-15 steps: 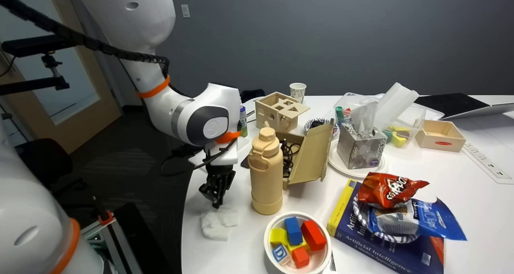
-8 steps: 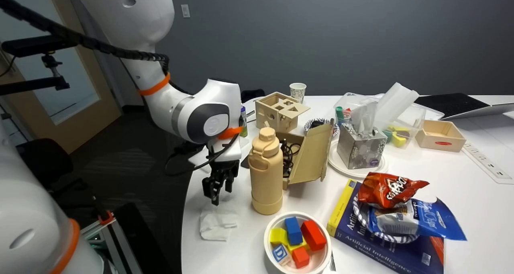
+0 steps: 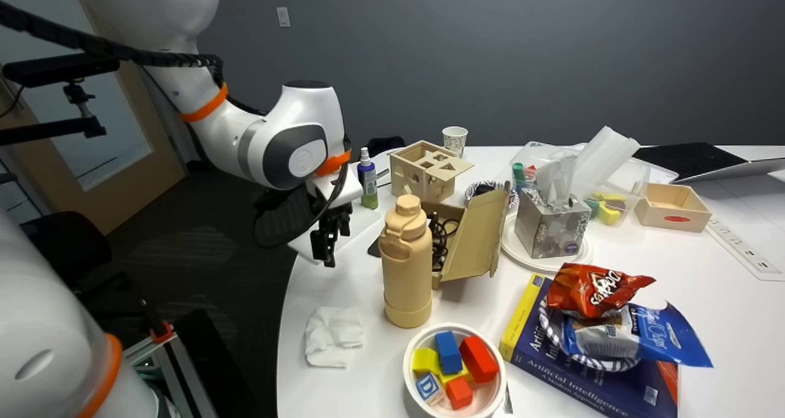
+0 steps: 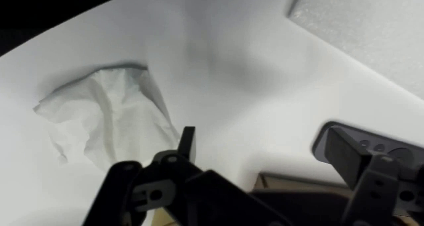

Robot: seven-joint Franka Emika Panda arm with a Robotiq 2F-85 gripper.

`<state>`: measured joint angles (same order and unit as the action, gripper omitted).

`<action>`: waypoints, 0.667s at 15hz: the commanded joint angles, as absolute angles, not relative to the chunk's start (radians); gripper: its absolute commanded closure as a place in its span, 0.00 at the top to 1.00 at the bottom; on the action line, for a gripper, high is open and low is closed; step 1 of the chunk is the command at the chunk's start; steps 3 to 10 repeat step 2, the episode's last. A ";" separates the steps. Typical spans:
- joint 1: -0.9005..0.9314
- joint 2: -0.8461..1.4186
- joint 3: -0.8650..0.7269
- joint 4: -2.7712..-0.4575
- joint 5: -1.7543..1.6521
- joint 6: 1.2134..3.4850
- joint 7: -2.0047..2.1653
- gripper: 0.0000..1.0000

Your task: Use the white napkin to wipe the table.

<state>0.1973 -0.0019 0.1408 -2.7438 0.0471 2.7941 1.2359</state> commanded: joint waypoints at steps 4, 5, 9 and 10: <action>0.217 -0.128 0.184 -2.783 0.210 2.786 1.002 1.00; 0.217 -0.128 0.184 -2.783 0.210 2.786 1.002 1.00; 0.217 -0.128 0.184 -2.783 0.210 2.786 1.002 1.00; 0.217 -0.128 0.184 -2.783 0.210 2.786 1.002 1.00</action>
